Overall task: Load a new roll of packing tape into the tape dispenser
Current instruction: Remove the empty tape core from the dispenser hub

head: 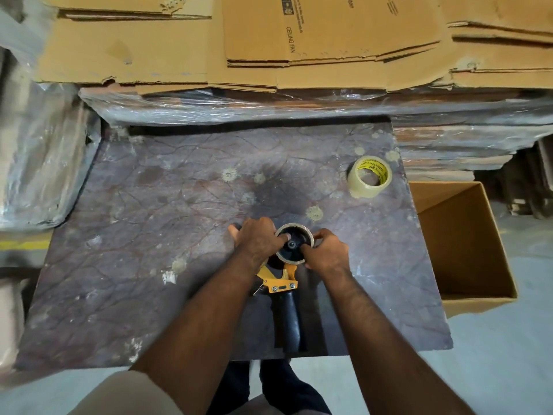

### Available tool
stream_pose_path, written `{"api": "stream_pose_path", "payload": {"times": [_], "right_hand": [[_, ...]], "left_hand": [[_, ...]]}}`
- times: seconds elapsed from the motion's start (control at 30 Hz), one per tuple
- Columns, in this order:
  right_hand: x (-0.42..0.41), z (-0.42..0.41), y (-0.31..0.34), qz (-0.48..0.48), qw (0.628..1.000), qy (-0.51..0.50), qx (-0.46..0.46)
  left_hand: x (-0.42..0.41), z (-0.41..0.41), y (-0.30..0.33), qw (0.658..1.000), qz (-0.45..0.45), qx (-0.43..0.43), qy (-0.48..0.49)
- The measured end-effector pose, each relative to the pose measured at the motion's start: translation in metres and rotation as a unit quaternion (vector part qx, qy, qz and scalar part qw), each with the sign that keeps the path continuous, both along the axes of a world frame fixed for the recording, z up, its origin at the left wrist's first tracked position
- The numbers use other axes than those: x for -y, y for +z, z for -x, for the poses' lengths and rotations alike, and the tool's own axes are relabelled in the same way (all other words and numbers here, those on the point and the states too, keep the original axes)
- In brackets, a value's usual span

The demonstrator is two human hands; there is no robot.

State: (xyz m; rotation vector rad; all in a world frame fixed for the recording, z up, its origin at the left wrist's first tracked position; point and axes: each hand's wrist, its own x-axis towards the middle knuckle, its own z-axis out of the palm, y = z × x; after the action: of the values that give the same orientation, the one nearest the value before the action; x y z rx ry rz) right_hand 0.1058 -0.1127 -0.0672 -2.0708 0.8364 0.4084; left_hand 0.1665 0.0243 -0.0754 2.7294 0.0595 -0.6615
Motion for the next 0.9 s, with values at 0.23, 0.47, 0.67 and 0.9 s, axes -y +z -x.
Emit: {"api": "stream_pose_path", "payload": {"times": [0.23, 0.47, 0.67, 0.9], "right_hand": [[0.016, 0.009, 0.001, -0.233, 0.972, 0.009, -0.005], [0.007, 0.014, -0.007, -0.166, 0.98, 0.097, 0.06], [0.007, 0.02, -0.007, -0.179, 0.979, 0.064, 0.069], [0.006, 0.005, 0.006, -0.17, 0.985, -0.019, 0.001]], "left_hand": [[-0.015, -0.003, 0.002, 0.997, 0.061, 0.008, -0.039], [0.004, -0.005, 0.009, 0.989, -0.09, 0.073, -0.091], [0.005, -0.006, 0.008, 0.987, -0.081, 0.102, -0.094], [-0.007, -0.005, 0.0, 0.994, 0.08, 0.061, -0.038]]}}
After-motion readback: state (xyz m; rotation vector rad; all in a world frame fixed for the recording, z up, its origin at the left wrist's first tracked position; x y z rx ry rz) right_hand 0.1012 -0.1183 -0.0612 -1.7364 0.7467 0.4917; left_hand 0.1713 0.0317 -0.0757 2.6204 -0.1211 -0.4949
